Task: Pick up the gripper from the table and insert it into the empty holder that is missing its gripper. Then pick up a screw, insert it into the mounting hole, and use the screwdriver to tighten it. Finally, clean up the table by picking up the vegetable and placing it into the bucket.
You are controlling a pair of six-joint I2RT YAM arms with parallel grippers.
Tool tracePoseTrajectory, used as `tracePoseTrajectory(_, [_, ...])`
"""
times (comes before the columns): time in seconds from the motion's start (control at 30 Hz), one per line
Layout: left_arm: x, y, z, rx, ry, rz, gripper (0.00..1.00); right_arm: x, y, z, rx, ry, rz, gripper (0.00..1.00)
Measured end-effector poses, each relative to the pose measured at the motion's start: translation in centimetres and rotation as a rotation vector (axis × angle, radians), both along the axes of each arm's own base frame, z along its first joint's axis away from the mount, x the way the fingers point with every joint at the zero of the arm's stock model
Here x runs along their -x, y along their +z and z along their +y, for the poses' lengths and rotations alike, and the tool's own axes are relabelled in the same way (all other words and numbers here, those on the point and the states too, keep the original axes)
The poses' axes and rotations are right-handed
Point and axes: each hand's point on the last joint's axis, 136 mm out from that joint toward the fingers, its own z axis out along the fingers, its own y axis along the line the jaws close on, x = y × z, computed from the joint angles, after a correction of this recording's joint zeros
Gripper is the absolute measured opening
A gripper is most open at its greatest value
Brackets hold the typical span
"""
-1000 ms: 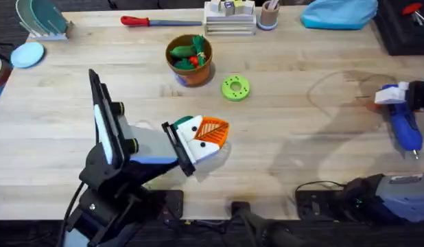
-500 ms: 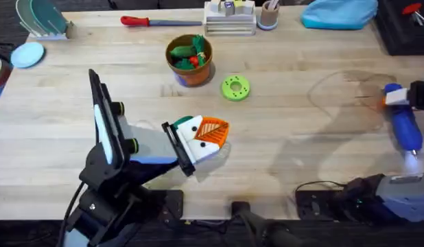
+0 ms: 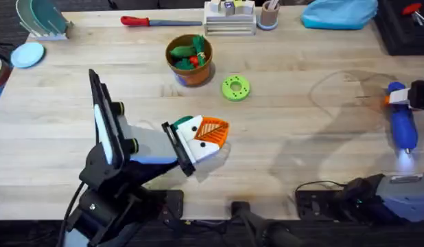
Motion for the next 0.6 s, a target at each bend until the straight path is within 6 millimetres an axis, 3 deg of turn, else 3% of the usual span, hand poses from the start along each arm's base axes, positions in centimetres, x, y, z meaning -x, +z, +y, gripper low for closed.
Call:
tracePoseTrajectory(0.2, [0.0,0.0,0.0,0.0,0.0,0.0,0.017,0.1,0.1,0.2,-0.008,0.001,0.002,0.135])
tracePoseTrajectory(0.4, [0.0,0.0,0.0,0.0,0.0,0.0,0.017,0.3,0.9,1.8,-0.049,-0.006,0.002,0.134])
tracePoseTrajectory(0.6, [0.0,0.0,0.0,0.0,0.0,0.0,0.017,-1.6,4.9,2.9,-0.002,-0.04,-0.109,0.132])
